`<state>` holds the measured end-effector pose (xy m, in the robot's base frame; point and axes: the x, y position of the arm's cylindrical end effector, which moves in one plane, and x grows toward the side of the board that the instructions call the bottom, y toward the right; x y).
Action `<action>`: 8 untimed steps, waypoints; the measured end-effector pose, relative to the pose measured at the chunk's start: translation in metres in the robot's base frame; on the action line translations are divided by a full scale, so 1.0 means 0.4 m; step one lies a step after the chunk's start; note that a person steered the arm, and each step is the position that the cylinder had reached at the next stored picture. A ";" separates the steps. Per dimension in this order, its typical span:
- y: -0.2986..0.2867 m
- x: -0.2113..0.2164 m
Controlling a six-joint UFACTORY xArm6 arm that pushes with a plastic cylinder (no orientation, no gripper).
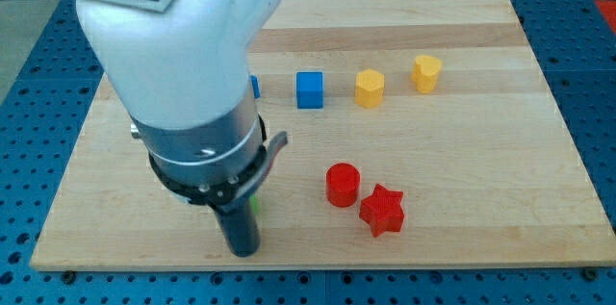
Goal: Move the red circle right to the green circle
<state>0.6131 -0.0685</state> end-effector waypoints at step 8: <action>0.314 -0.064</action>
<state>0.5876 0.0570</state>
